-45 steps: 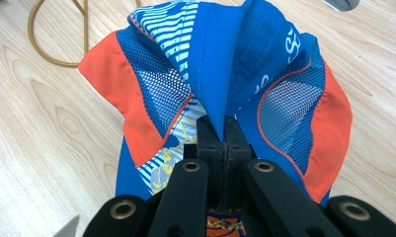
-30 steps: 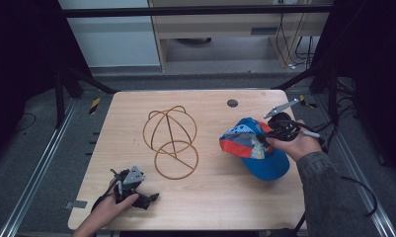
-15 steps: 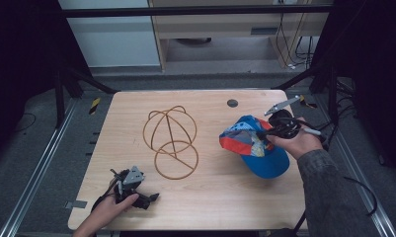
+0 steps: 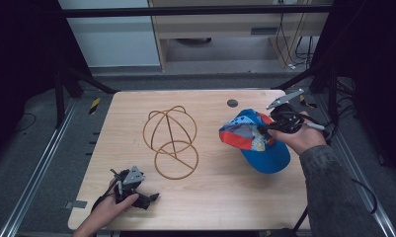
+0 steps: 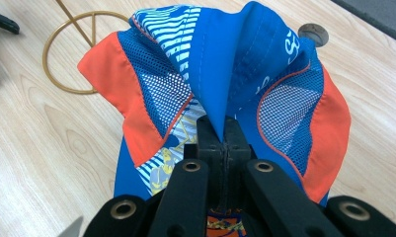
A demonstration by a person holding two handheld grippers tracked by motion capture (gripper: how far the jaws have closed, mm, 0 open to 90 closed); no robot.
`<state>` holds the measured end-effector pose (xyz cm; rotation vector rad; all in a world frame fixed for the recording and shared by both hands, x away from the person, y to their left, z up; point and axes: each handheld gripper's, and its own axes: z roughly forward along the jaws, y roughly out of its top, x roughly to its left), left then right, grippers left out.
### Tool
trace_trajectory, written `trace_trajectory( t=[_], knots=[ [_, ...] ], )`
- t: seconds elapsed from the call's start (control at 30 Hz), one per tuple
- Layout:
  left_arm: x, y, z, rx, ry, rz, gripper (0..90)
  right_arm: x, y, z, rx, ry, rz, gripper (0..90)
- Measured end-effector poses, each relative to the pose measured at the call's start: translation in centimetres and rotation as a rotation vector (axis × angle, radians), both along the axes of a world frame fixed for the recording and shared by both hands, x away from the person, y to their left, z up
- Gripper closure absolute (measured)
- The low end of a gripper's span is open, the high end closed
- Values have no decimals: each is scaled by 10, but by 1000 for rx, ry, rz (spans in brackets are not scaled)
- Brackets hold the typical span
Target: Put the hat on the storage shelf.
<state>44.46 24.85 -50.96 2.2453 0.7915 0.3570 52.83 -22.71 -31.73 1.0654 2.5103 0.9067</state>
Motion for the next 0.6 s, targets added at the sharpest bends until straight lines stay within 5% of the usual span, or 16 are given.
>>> trace_trajectory(
  t=[0.6],
  knots=[
    [0, 0, 0, -1, 0, 0, 0, -2, -2, 32, 27, -53, -1, 900]
  ],
)
